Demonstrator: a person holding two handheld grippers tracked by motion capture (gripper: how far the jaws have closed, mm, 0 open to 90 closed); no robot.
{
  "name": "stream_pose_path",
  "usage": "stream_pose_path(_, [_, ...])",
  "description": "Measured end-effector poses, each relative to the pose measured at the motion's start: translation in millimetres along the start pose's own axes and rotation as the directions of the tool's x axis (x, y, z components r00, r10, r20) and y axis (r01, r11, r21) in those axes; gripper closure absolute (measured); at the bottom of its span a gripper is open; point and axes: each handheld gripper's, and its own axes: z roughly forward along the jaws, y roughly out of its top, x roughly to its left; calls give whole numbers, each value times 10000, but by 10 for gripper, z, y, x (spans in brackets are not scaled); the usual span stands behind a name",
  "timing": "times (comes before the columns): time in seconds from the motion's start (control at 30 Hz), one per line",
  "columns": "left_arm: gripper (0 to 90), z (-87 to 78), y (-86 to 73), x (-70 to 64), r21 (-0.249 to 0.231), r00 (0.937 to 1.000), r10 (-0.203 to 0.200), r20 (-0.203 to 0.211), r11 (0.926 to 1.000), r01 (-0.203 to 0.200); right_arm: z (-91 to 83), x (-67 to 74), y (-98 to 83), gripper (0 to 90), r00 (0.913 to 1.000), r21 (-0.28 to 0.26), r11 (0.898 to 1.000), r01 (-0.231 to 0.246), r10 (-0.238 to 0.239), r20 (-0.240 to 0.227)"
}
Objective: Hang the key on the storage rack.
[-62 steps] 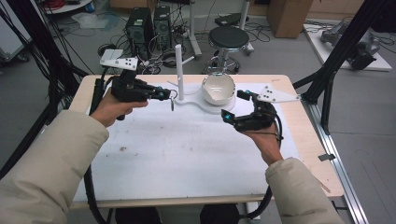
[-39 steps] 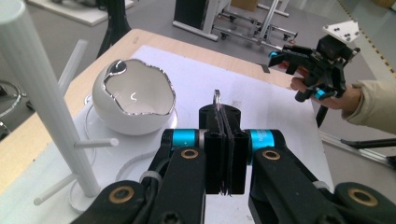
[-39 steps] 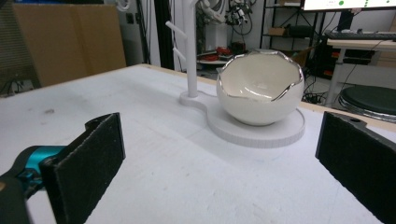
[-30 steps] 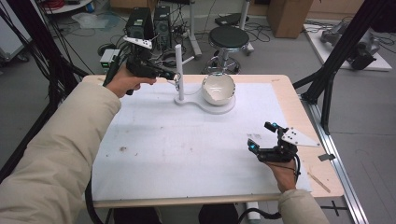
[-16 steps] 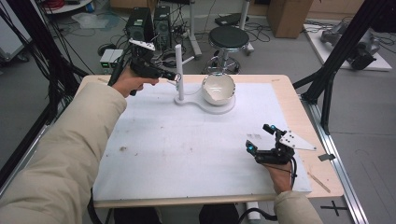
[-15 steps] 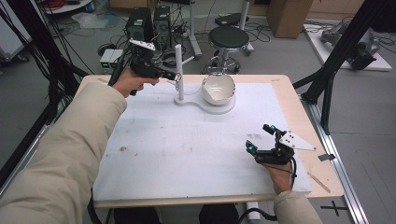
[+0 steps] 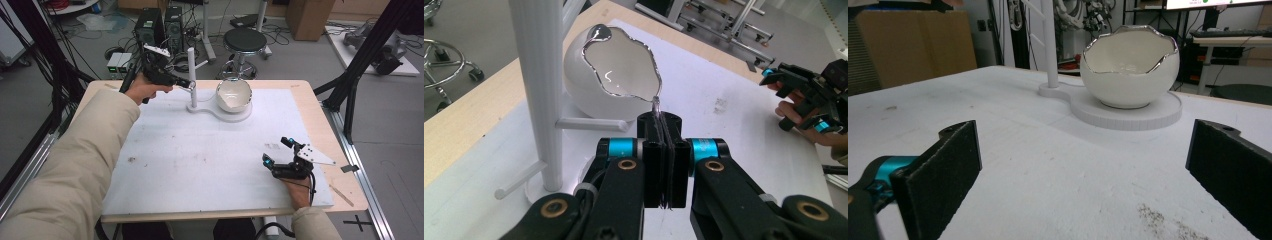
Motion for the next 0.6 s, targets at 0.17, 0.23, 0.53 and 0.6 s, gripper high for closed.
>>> stream_pose_path(0.17, [883, 37, -12, 21, -24, 10000, -13, -72, 10000, 13, -9, -13, -3, 3, 10000, -64, 10000, -56, 56, -10])
stream_pose_path(0.23, [884, 48, -10, 24, -99, 10000, 27, 2, 9999, -27, -10, -11, -4, 4, 9999, -50, 9999, -152, 152, 4])
stream_pose_path(0.53, [884, 65, -34, 70, -77, 9997, -185, -151, 9998, 184, -10, -15, -4, 4, 9999, -79, 9999, -152, 153, 36])
stream_pose_path(0.6, [883, 61, -44, 88, -65, 9996, -207, -170, 9998, 206, -12, -18, -6, 4, 10000, -115, 9999, -52, 53, 84])
